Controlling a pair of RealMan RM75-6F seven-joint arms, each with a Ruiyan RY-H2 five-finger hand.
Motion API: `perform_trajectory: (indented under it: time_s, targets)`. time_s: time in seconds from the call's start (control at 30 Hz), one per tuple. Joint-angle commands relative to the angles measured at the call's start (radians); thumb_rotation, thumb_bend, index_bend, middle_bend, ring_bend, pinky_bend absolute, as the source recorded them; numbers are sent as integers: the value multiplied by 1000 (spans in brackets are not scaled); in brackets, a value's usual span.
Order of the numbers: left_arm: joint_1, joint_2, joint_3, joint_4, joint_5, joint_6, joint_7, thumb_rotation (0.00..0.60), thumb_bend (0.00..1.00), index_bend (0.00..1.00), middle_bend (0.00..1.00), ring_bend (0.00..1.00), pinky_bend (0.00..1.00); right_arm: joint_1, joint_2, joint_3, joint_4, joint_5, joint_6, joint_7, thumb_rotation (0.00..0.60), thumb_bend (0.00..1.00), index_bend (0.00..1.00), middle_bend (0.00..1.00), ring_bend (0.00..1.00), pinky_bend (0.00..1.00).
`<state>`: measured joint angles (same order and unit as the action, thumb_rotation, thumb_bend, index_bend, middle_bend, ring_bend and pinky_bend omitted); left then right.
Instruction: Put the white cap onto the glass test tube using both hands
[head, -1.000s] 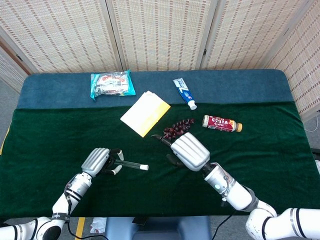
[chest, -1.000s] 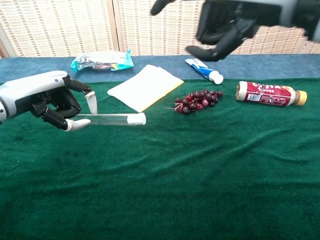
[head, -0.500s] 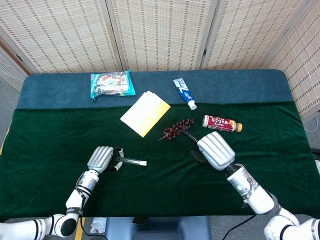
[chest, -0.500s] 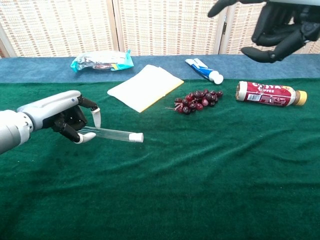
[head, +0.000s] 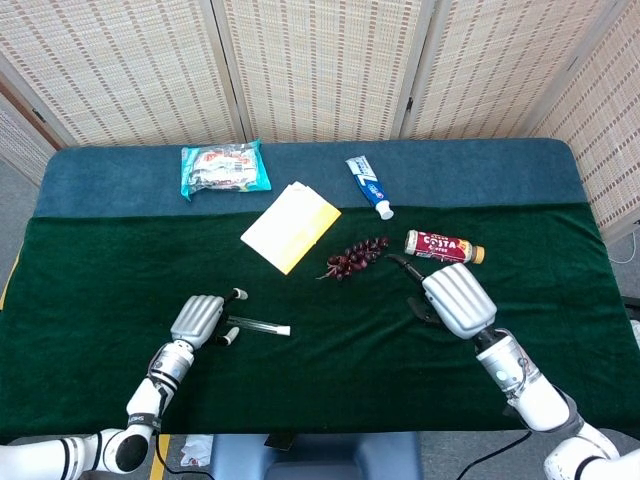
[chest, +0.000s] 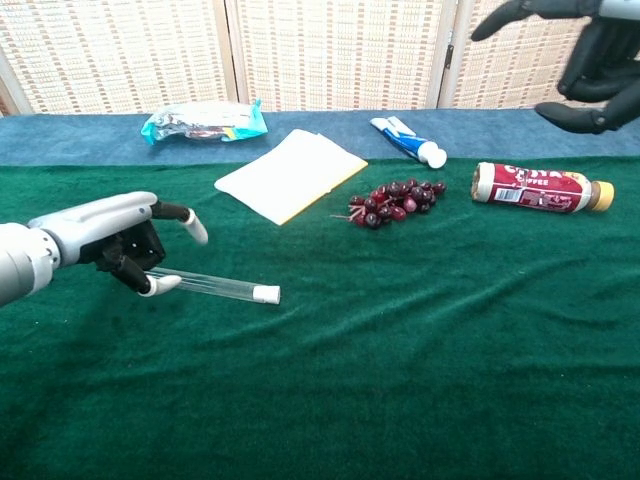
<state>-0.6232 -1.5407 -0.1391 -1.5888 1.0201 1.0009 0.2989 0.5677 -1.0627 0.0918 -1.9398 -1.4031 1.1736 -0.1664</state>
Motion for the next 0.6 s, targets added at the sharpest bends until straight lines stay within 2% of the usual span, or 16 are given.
perform_trajectory:
  time_s: [0.03, 0.1, 0.13, 0.2, 0.27, 0.3, 0.37, 0.47, 0.6]
  targets:
    - [28, 72, 5, -60, 38, 45, -12, 600, 553, 107, 837, 812, 844, -39, 16, -19, 25, -8, 32, 13, 600, 530, 106, 963, 1000, 973]
    - [52, 118, 10, -85, 79, 93, -19, 600, 553, 108, 722, 720, 788, -67, 34, -31, 33, -11, 56, 17, 600, 530, 102, 868, 975, 924]
    - [70, 152, 14, -102, 102, 124, -20, 600, 553, 116, 685, 685, 761, -87, 46, -40, 37, -14, 73, 18, 600, 530, 101, 792, 919, 884]
    - [96, 207, 23, -127, 130, 162, -22, 600, 553, 151, 559, 559, 633, -117, 60, -50, 46, -21, 104, 16, 600, 530, 100, 682, 803, 808]
    - [127, 266, 33, -146, 161, 206, -29, 600, 552, 177, 460, 453, 510, -153, 68, -62, 66, -35, 145, 8, 600, 530, 103, 542, 660, 674]
    - [142, 288, 37, -150, 171, 226, -33, 600, 552, 189, 415, 401, 448, -168, 69, -66, 77, -39, 163, 2, 600, 530, 104, 503, 611, 630]
    - [179, 327, 43, -155, 188, 282, -36, 600, 552, 200, 361, 334, 362, -200, 67, -81, 105, -56, 193, 0, 600, 530, 109, 396, 455, 502]
    - [234, 361, 52, -146, 221, 358, -69, 600, 546, 205, 318, 284, 297, -246, 62, -100, 144, -68, 233, -3, 600, 531, 101, 229, 247, 291]
    - [303, 388, 74, -131, 268, 438, -129, 600, 520, 210, 289, 253, 250, -309, 33, -110, 198, -76, 301, 1, 600, 530, 83, 150, 151, 190]
